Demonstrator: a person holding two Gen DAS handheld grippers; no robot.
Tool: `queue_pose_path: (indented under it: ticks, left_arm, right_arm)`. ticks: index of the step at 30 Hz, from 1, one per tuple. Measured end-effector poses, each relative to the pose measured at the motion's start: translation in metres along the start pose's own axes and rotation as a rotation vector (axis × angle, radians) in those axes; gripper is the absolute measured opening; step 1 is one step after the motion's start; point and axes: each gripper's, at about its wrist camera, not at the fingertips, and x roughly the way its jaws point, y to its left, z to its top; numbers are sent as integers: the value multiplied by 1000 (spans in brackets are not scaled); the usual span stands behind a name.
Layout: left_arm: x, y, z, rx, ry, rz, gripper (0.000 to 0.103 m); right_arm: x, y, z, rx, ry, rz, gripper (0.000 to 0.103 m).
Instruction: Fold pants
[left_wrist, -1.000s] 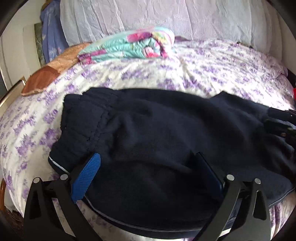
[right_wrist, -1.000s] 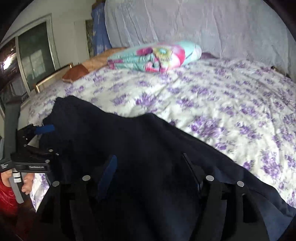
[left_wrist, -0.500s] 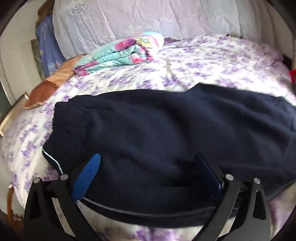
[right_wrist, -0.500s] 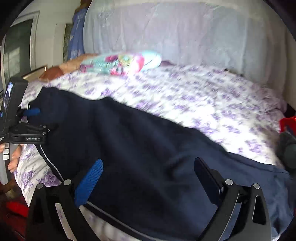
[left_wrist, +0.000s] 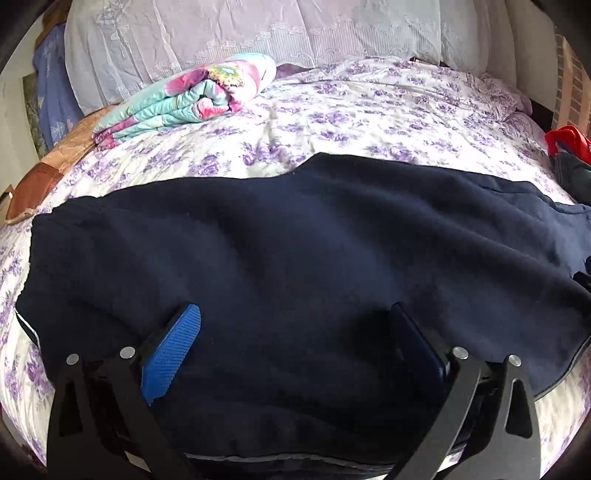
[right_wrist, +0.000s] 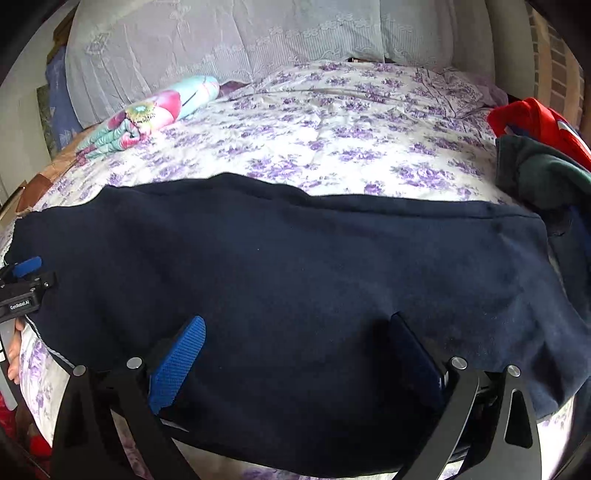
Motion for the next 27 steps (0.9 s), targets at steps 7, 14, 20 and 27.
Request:
queue_pose_path:
  ticks: [7, 14, 20, 27]
  left_arm:
    - [-18, -5, 0, 25, -108, 70, 99]
    - [10, 3, 9, -18, 5, 36, 99]
    - [9, -1, 8, -12, 1, 43, 99]
    - [3, -1, 2, -11, -24, 46, 98]
  right_arm:
    - [-44, -20, 4, 47, -202, -78, 99]
    - [4, -39, 4, 38, 44, -103, 100]
    - [2, -33, 1, 4, 23, -101, 100]
    - [-26, -35, -5, 36, -132, -74, 100]
